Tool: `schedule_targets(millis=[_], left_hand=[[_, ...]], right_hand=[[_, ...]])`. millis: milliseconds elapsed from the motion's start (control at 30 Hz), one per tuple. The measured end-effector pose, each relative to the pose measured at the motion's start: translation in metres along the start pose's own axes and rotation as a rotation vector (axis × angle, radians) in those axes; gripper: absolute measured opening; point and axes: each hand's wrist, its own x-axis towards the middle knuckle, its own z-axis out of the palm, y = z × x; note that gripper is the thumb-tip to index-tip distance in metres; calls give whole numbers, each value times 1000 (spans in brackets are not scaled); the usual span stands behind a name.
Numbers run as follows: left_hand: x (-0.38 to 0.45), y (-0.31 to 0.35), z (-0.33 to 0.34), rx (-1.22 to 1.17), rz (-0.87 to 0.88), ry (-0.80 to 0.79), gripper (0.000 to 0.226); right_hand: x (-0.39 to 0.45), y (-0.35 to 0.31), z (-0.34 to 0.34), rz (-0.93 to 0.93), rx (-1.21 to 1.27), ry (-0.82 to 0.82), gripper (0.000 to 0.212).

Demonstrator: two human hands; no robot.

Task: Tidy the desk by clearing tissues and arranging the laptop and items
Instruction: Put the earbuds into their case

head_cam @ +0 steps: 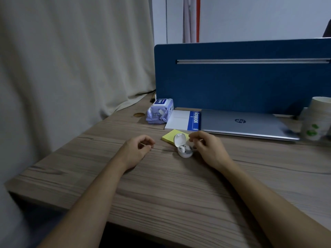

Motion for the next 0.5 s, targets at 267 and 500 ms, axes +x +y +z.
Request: schedule_targets(millis=[267, 500], left_hand=[[0, -2, -1, 16, 8, 0, 25], [2, -5, -1, 27, 15, -10, 24]], right_hand=[[-2, -5, 1, 76, 127, 27, 30], [-1, -3, 4, 81, 270, -140, 40]])
